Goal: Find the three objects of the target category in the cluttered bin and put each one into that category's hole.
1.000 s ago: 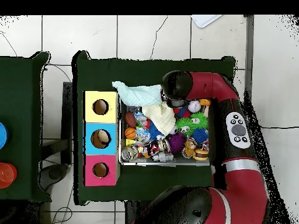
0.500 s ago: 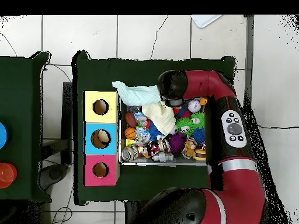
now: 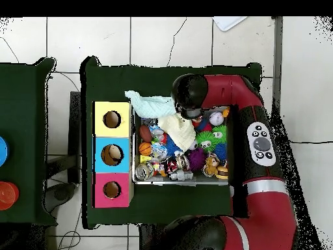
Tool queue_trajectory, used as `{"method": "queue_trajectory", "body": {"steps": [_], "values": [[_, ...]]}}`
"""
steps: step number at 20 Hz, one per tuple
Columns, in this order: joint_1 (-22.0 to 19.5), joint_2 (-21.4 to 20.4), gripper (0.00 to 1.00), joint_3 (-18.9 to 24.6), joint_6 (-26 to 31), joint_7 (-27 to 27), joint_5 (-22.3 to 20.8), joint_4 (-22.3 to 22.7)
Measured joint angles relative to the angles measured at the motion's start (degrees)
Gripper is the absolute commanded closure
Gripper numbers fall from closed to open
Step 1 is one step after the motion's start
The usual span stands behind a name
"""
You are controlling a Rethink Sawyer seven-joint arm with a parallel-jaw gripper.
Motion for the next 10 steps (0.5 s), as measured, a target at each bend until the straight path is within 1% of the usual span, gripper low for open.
{"method": "queue_trajectory", "body": {"steps": [2, 3, 7, 10], "values": [[0.06, -1.48, 1.0, 0.01, 5.9, 0.0, 2.97, 0.66], [0.19, -2.92, 1.0, 0.02, 12.49, 0.0, 5.71, 1.18], [0.92, -5.87, 1.0, 0.03, 27.1, 0.0, 10.38, 1.42], [1.69, -7.44, 1.0, 0.03, 32.95, 0.0, 12.74, 1.42]]}}
